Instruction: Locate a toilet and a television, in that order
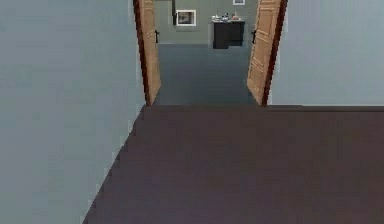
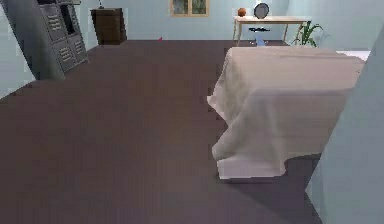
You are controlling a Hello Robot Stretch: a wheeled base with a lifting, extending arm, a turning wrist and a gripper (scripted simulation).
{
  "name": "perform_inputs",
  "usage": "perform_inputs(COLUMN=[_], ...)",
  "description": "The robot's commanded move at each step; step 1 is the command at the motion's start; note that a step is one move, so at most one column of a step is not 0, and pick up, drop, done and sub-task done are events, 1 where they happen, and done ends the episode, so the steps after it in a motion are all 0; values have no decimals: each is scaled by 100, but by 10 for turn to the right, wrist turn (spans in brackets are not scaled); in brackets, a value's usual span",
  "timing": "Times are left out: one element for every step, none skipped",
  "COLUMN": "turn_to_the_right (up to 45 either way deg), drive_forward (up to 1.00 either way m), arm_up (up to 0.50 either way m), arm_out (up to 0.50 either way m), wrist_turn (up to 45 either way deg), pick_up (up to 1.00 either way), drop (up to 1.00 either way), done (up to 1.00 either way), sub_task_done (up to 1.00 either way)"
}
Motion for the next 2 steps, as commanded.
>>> perform_inputs(turn_to_the_right=[0,0], drive_forward=[100,100], arm_up=[0,0], arm_out=[0,0], wrist_turn=[0,0], pick_up=[0,0], drop=[0,0], done=[0,0], sub_task_done=[0,0])
